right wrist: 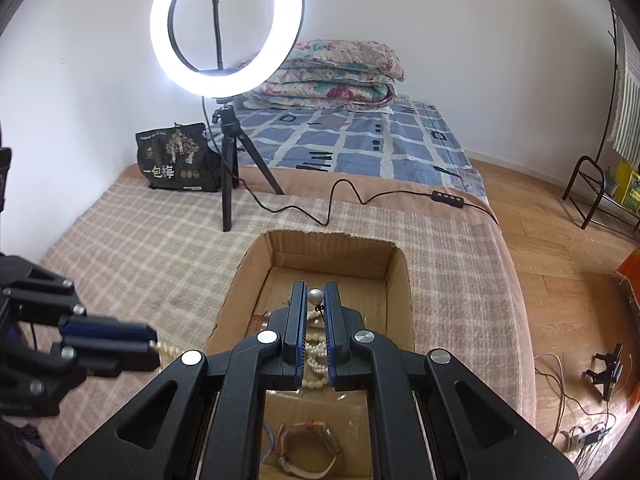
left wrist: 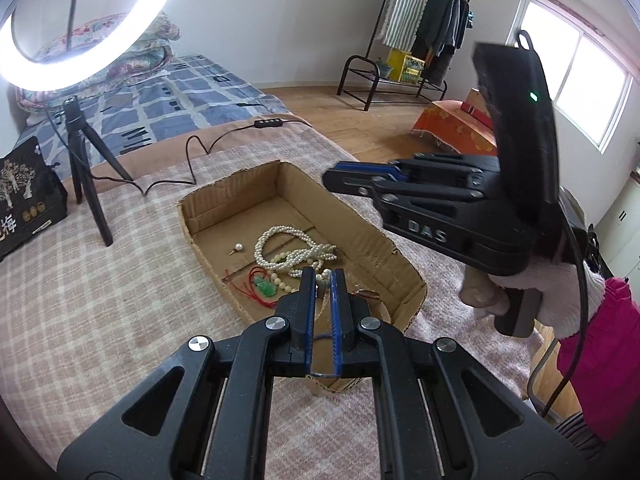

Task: Organize jewelry
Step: 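Carry the necklace and pearl bead over the box and open both tools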

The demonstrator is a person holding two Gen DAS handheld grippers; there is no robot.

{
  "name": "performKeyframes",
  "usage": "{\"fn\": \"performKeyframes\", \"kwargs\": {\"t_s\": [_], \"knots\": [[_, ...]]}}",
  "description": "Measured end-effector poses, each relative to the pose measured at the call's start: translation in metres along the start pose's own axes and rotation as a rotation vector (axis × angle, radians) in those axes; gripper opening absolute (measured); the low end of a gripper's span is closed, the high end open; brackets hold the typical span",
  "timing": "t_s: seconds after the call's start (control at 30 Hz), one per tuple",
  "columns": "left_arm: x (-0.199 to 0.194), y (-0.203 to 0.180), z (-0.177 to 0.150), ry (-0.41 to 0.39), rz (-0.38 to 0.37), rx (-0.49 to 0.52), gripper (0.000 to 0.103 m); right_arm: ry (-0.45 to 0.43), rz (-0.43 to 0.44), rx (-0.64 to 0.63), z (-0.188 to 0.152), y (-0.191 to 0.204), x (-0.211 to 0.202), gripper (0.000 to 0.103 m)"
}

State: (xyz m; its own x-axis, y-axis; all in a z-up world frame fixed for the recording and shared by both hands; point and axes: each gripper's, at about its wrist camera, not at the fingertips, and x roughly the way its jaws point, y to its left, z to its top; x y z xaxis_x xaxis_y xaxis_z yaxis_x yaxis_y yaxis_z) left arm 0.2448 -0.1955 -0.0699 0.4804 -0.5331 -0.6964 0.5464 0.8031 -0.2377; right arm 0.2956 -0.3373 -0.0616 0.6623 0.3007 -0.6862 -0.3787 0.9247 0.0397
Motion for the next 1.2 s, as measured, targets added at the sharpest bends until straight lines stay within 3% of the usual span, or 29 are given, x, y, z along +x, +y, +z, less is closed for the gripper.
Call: {"fn": "performKeyframes", "kwargs": {"t_s": [0.43, 1.0, 1.03, 1.07, 1.13, 1.17, 1.2], "knots": [[0.027, -0.015, 0.0, 0.024, -0.005, 0.032, 0.005, 0.012, 0.011, 0.024, 0.012, -0.019, 0.038, 0.007], [0.028, -0.025, 0.002, 0.015, -0.002, 0.064, 0.005, 0.025, 0.002, 0.028, 0.014, -0.02, 0.044, 0.007], [0.028, -0.025, 0.002, 0.015, 0.0, 0.064, 0.005, 0.026, -0.005, 0.027, 0.013, -0.021, 0.044, 0.011], [0.028, -0.025, 0.002, 0.016, -0.002, 0.065, 0.007, 0.026, -0.013, 0.026, 0.013, -0.021, 0.044, 0.02], [0.026, -0.025, 0.002, 0.014, -0.003, 0.068, 0.024, 0.02, -0.029, 0.029, 0.013, -0.022, 0.043, 0.034], [0.025, -0.025, 0.003, 0.007, 0.0, 0.067, 0.037, 0.017, -0.034, 0.032, 0.012, -0.022, 0.042, 0.038], [0.024, -0.025, 0.002, 0.001, 0.003, 0.068, 0.041, 0.016, -0.038, 0.036, 0.012, -0.023, 0.041, 0.039]]}}
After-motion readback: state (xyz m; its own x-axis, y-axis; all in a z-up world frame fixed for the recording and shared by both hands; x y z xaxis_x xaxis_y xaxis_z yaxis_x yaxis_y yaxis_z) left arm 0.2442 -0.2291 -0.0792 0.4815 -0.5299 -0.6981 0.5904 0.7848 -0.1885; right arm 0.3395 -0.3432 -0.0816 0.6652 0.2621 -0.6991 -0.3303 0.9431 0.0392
